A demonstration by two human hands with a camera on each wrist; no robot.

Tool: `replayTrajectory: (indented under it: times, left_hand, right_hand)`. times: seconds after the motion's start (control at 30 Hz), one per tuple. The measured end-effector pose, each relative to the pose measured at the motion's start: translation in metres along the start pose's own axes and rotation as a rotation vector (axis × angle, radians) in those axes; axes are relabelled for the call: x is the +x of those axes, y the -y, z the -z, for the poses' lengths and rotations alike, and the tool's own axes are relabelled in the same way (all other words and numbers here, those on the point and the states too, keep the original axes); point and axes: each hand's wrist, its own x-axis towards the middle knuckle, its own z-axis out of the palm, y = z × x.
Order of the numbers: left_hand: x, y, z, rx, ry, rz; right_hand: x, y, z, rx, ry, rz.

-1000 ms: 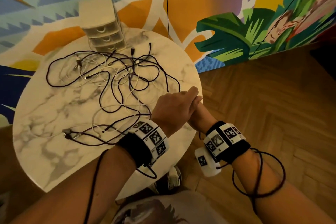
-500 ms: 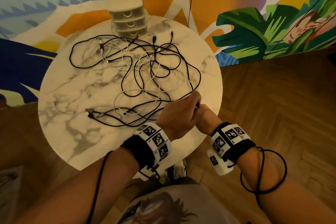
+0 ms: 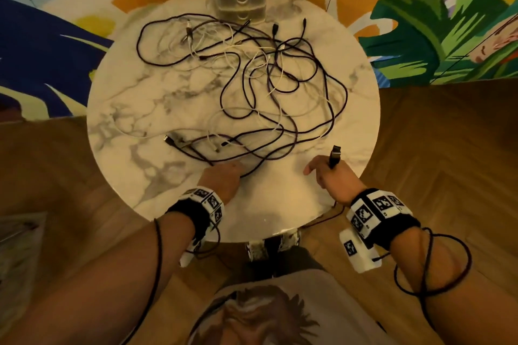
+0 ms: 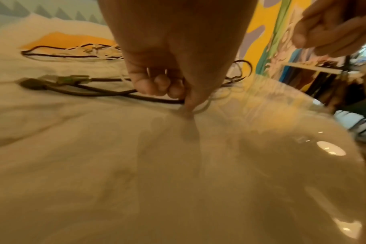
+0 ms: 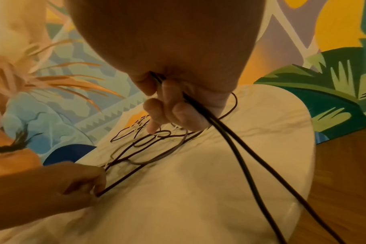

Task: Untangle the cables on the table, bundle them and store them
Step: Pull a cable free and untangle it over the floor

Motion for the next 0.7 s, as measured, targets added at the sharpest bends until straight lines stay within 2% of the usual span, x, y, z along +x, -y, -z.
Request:
replayTrajectory:
  times: [0.13,0.23,0.33,0.47,0.63,0.7]
  left_hand:
    - [-0.018,-0.037,0.012,0.026,-0.251,-0.215]
    - [-0.024,-0.059,0.017,-0.115,-0.316,-0.257]
    - [-0.025,-0.06,0.014,-0.253,-0.282,-0.206]
    - [-0.017,-0.019,-0.013,-0.365,-0.229,-0.047]
    - [-0.007,0.028,-0.012,-0.352,-0.504,0.068]
    - [-0.009,0.026,-0.003,-0.372,-0.365,0.087]
  right_hand:
    - [0.0,0.0,-0.013,-0.156,0.027,0.142]
    - [0.002,0.009,-0.025,-0.178,0.174,0.197]
    - [0.009,0.014,-0.027,-0.182,0.23,0.218]
    - [0.021,0.012,-0.015,0.065,0.199,0.242]
    - [0.024,0.007,-0.005,0.269,0.267,0.226]
    - [0.027,0.003,-0.001,0.326,0.219,0.178]
